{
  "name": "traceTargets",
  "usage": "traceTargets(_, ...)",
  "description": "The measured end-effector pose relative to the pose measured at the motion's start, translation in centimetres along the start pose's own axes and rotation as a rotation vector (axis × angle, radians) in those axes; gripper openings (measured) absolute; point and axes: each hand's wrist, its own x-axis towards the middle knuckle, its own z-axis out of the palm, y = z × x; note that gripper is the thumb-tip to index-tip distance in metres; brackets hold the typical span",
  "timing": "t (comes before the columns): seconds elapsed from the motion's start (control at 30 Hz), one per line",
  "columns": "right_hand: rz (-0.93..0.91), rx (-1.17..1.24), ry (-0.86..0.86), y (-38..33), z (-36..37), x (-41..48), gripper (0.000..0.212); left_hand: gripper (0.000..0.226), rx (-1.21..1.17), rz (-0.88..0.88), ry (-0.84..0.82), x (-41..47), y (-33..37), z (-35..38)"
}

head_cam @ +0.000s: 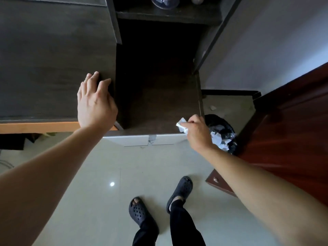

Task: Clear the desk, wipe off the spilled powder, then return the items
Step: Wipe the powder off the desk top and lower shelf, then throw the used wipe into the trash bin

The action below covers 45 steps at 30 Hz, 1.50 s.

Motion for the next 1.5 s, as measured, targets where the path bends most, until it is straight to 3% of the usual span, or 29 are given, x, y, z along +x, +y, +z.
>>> traceTargets(0.07, 0.053, -0.088, -0.015, 3.2, -0.8, -1.0, 0.049, 0.045, -0.053, 0.021, 0.004, -1.6, 1.6, 0.2)
traceTargets(0.17, 0.102, -0.032, -0.036, 7.2, -0.9, -4.7, 0.044, 0.041, -0.160, 0.135, -0.012, -4.8, 5.3, 1.2)
traceTargets(0.27, 0.305, 0.022, -0.137, 11.2, -1.0, -7.9, 0.035, 0.037, -0.204, 0.233, -0.106, -7.5, 9.3, 4.1)
traceTargets(0.4, 0.657, 0.140, -0.043, 16.2, -1.9, -7.7, 0.020, 0.032, -0.167, 0.174, -0.275, -8.5, 13.1, 9.1)
traceTargets(0.53, 0.830, 0.183, 0.015, 21.2, -0.7, -6.2, 0.016, 0.034, -0.105, 0.170, -0.364, -8.0, 15.6, 13.9)
traceTargets(0.77, 1.115, 0.310, -0.154, 30.3, 8.9, -2.9, 0.028, 0.035, -0.006, 0.223, -0.260, -5.9, 18.0, 22.2)
traceTargets(1.07, 1.123, 0.356, -0.169, 34.0, 19.7, 2.5, 0.022, 0.038, 0.057, 0.223, -0.152, -6.2, 18.6, 23.9)
traceTargets(1.3, 1.251, 0.443, -0.322, 35.0, 22.1, 4.8, 0.039, 0.040, 0.102, 0.252, -0.156, -6.1, 18.6, 24.2)
traceTargets(1.37, 1.259, 0.478, -0.347, 35.4, 21.6, 4.8, 0.033, 0.040, 0.103, 0.248, -0.158, -6.0, 18.6, 24.2)
traceTargets(1.43, 1.252, 0.527, -0.330, 35.7, 21.0, 4.3, 0.012, 0.041, 0.101, 0.240, -0.164, -6.0, 18.6, 24.1)
traceTargets(1.5, 1.239, 0.582, -0.280, 35.9, 20.2, 3.6, 0.009, 0.042, 0.103, 0.236, -0.171, -6.0, 18.7, 24.0)
